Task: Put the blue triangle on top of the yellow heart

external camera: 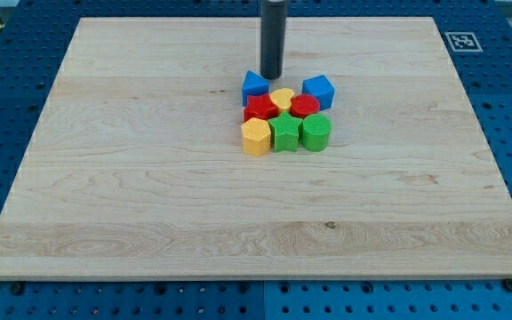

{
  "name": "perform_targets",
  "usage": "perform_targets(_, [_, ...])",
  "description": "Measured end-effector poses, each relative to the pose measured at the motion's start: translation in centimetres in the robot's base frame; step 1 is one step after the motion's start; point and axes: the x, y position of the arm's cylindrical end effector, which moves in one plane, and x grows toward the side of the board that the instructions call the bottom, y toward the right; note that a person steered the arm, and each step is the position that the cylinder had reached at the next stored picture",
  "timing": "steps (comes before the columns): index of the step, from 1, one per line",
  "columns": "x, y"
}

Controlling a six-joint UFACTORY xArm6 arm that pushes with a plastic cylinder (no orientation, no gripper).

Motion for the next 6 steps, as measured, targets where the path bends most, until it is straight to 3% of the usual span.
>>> perform_targets(2, [1.3,-5.3])
perform_targets(3, [3.4,-5.1])
perform_targets(6, [4.0,-1.5])
